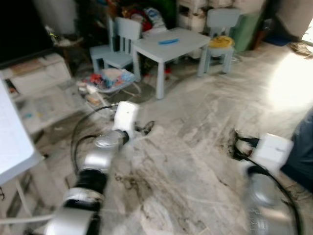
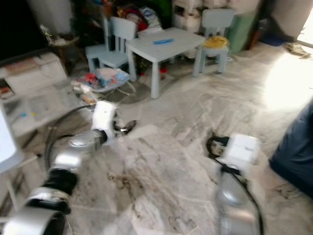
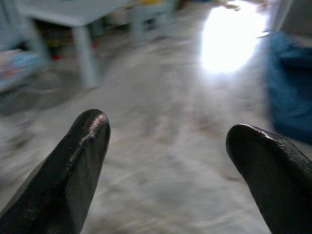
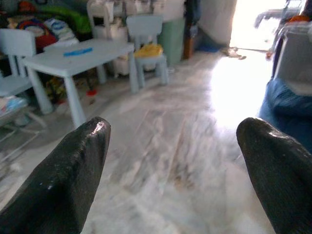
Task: Hang keys on a hook
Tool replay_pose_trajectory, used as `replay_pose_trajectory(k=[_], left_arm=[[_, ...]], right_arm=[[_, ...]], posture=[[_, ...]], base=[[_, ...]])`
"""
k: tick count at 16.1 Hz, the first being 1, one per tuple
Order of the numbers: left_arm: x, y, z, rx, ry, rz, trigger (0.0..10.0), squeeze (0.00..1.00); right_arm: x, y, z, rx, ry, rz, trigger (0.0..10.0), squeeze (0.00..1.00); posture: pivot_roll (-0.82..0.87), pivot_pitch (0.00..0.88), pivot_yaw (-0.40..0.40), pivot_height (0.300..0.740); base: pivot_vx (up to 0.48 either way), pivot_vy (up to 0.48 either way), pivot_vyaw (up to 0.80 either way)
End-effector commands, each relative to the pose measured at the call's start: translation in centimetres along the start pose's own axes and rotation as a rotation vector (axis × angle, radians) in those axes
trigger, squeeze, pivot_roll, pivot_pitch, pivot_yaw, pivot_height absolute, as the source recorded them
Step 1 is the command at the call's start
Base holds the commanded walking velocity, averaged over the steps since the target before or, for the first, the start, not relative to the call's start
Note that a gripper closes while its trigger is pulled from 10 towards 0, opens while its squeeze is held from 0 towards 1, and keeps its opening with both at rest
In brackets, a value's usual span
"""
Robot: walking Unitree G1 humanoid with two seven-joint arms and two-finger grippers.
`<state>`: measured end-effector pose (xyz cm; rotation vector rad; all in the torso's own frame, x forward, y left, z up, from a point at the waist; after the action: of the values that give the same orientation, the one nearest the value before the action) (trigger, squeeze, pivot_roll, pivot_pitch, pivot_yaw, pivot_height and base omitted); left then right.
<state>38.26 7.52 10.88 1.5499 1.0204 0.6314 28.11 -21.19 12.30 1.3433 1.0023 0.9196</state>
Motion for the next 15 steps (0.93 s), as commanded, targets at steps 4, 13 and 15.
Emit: replay_pose_trajectory(k=[4, 13, 15], left_arm=[[2.5, -1.4, -0.9, 0.009, 0.108, -0.004, 10.0, 0.0], [4.6, -5.8, -3.0, 0.037, 0.225, -0.047, 10.0, 0.0], [4.6, -5.0, -2.8, 0.011, 0.218, -0.042, 10.0, 0.0]], right_arm=[[0.9, -1.0, 0.1, 0.057, 0.021, 0.023, 10.0, 0.0], [0.5, -3.4, 0.2, 0.117, 0.045, 0.016, 10.0, 0.0], [0.9, -3.0, 0.3, 0.091, 0.064, 0.012, 10.0, 0.0]], posture=[[-0.01, 0.0, 0.027, 0.74], [0.0, 0.0, -0.016, 0.74], [0.01, 0.0, -0.013, 0.74]], base=[[0.0, 0.0, -0.77], [0.0, 0.0, -0.69], [0.0, 0.0, 0.0]])
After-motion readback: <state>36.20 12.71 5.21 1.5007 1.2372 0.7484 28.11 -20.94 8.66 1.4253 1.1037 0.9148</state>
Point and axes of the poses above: a point about 5 cm out from each wrist's last joint towards the gripper, its own z axis pointing out of the wrist towards the gripper, its own y axis along the axis of the wrist's last joint, x = y × z, the point moved 3 cm from there along z, pointing out of the wrist towards the gripper, and after that the axes turned 5 degrees about -z, right-handed, at the moved point
